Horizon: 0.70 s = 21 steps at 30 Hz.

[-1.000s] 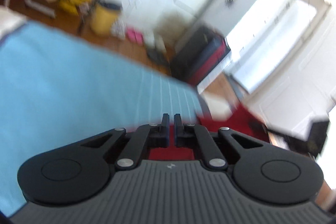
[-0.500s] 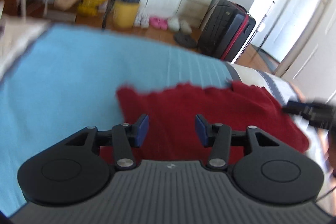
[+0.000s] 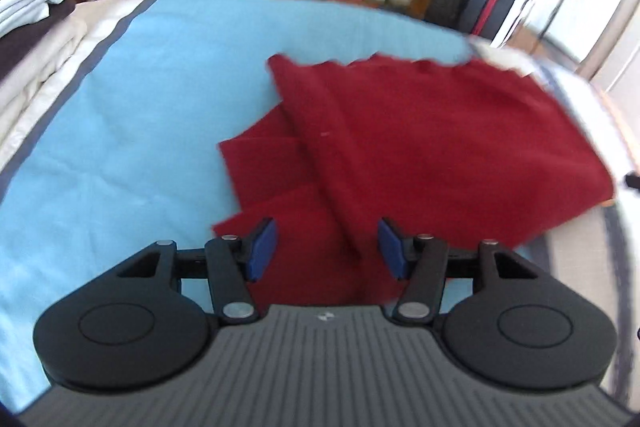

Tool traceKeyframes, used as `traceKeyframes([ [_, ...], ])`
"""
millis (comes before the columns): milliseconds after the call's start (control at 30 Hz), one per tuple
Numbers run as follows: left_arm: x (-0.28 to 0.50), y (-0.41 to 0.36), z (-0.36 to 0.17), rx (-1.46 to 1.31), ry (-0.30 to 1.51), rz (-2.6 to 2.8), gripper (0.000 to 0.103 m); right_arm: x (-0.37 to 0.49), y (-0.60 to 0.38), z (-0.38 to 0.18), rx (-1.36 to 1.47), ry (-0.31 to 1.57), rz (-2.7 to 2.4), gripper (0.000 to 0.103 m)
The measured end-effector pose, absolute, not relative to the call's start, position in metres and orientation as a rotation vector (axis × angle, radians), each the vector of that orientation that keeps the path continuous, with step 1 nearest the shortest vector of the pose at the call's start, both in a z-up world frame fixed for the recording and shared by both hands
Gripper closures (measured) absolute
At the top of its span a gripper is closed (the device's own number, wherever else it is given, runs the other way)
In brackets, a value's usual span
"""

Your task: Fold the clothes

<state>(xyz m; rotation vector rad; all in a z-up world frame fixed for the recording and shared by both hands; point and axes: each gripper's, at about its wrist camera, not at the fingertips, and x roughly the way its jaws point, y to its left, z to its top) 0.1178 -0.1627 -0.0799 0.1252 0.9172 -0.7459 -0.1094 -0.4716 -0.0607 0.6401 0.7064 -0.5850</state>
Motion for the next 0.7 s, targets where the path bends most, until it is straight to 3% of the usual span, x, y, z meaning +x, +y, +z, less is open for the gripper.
traceKeyframes([
  [167,0.096,-0.164,-0.061,-0.015,0.839,-0.861,0.048,-0.126,-0.476,-0.093,1.071,0.579,-0.430,0.041],
  [400,0.099,-0.155,-0.108,-0.382,1.140,-0.772,0.048,-0.114,-0.476,-0.127,1.205,0.432,-0.498,0.041],
  [567,0.110,-0.138,-0.119,-0.535,1.115,-0.675,0.047,-0.104,-0.477,-0.136,1.162,0.357,-0.568,0.039],
  [700,0.122,-0.161,-0.129,-0.442,1.087,-0.704,0.046,-0.082,-0.480,-0.131,1.028,0.365,-0.601,0.037],
])
